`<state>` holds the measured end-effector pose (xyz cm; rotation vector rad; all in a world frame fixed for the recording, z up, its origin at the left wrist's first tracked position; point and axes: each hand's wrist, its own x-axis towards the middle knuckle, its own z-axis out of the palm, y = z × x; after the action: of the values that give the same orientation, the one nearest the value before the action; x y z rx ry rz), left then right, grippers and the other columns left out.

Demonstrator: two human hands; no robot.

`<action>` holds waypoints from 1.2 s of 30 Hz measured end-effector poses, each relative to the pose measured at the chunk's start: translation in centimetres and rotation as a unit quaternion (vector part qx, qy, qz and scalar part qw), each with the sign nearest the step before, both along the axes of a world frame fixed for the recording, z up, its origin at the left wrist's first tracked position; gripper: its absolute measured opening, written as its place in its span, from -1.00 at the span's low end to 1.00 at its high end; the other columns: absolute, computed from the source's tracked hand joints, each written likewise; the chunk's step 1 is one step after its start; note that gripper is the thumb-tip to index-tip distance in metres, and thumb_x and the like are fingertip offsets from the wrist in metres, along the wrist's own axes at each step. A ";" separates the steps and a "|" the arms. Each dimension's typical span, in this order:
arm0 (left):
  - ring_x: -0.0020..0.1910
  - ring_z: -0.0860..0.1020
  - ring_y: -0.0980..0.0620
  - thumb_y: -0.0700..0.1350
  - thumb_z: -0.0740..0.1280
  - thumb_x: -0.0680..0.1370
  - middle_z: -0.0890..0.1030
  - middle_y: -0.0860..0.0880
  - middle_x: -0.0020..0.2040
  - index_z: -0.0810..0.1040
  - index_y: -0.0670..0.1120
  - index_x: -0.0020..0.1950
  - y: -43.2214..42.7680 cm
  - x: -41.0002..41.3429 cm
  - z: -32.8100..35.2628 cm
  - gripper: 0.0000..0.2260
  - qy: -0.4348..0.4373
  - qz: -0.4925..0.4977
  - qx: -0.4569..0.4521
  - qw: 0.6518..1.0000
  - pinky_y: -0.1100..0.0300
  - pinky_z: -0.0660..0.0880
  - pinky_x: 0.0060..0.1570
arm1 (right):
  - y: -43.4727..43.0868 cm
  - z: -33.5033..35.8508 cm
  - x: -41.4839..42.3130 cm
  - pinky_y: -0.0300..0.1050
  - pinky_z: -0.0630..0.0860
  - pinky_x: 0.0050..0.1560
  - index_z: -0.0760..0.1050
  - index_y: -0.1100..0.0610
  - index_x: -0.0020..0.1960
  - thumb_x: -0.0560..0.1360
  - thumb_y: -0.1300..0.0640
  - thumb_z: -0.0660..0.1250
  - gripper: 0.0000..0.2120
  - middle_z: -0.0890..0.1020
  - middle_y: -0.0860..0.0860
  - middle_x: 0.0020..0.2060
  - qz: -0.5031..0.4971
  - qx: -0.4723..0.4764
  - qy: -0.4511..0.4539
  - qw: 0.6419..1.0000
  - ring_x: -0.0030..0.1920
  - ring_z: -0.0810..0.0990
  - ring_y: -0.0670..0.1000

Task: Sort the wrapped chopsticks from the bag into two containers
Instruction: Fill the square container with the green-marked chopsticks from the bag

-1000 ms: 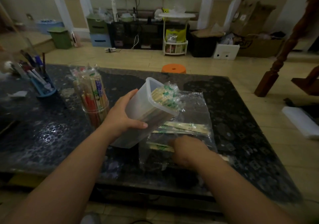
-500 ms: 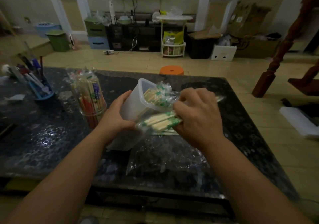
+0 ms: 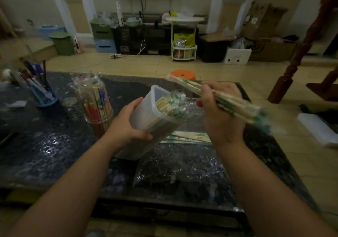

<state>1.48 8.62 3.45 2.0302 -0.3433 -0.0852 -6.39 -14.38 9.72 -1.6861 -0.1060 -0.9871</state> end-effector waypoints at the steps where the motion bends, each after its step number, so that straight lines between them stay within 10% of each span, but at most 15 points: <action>1: 0.40 0.35 0.01 0.15 0.61 0.04 0.31 0.12 0.47 0.22 0.26 0.54 0.0 0.0 0.0 0.10 -0.003 0.000 0.003 1.000 -0.20 0.36 0.38 | 0.0 0.4 -0.1 -0.25 0.54 -0.25 0.59 -0.03 -0.08 0.60 0.12 0.31 -0.87 0.63 -0.01 -0.19 0.018 0.058 0.003 0.998 -0.24 0.66 -0.04; 6: 0.40 0.36 0.00 0.15 0.61 0.02 0.32 0.11 0.47 0.23 0.25 0.54 -0.1 -0.1 0.1 0.12 0.000 -0.002 0.004 1.000 -0.21 0.36 0.37 | 0.7 1.8 -1.0 -0.26 0.47 -0.49 0.55 0.21 -0.18 0.61 0.20 0.27 -0.79 0.58 -0.03 -0.45 0.043 0.246 0.017 0.968 -0.55 0.53 -0.09; 17: 0.40 0.35 -0.01 0.15 0.60 0.04 0.31 0.11 0.47 0.21 0.23 0.55 -0.3 -0.2 0.4 0.11 0.005 -0.006 0.011 1.000 -0.22 0.37 0.37 | -0.1 2.3 -0.6 -0.24 0.44 -0.53 0.56 0.14 -0.29 0.57 0.22 0.31 -0.74 0.54 0.03 -0.44 0.015 0.282 0.034 0.959 -0.58 0.49 -0.06; 36: 0.39 0.34 0.03 0.14 0.57 0.00 0.31 0.13 0.46 0.21 0.30 0.50 -0.9 -1.1 1.0 0.09 0.010 -0.020 0.021 1.000 -0.15 0.34 0.39 | -0.2 1.1 0.1 -0.30 0.47 -0.32 0.63 0.14 -0.10 0.50 0.09 0.43 -0.88 0.65 -0.05 -0.26 0.111 0.122 0.255 0.953 -0.30 0.61 -0.17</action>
<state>0.42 7.69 4.44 2.0631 -0.3723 -0.1374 -6.31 -14.63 10.84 -1.6069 0.1591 -0.3600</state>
